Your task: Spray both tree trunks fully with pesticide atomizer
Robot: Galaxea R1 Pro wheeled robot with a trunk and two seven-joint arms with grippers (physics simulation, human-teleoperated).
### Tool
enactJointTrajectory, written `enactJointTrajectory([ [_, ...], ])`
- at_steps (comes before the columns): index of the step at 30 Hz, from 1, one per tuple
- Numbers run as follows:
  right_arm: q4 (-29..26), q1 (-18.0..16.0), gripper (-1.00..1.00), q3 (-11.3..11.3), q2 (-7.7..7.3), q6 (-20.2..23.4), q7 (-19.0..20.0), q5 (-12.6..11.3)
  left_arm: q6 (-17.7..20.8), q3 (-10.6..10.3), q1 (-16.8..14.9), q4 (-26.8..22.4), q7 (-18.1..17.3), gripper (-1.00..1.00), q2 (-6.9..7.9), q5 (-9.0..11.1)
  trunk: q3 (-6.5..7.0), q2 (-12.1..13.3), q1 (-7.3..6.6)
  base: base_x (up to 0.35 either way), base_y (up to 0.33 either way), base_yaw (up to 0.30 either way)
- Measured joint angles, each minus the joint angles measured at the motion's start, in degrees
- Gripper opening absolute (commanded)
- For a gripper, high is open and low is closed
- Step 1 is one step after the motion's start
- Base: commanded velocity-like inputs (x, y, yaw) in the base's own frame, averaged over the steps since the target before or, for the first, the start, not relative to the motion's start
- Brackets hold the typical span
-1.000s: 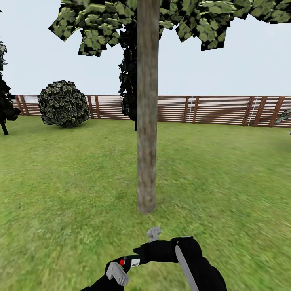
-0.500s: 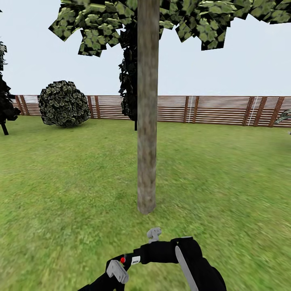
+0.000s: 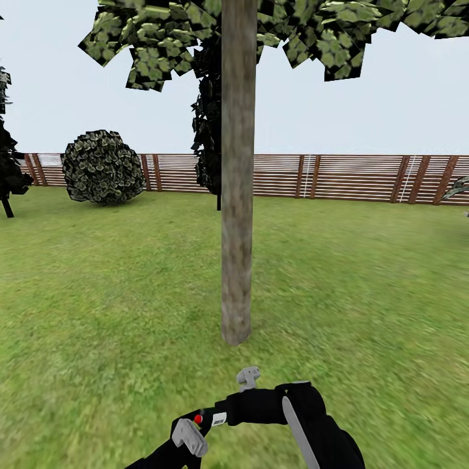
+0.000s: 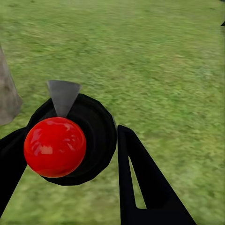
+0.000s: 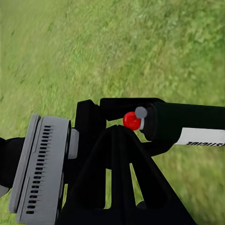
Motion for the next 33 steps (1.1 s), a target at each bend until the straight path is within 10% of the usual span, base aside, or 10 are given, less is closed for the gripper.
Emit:
enactJointTrajectory([
  [33,1.17,0.0,-1.0,0.09,0.51,-2.43,-0.17,0.0,-0.06,-1.46,0.0,-0.1,-0.01,-1.0,0.0,0.0,0.0,0.0,0.0,0.0,0.0,0.0],
])
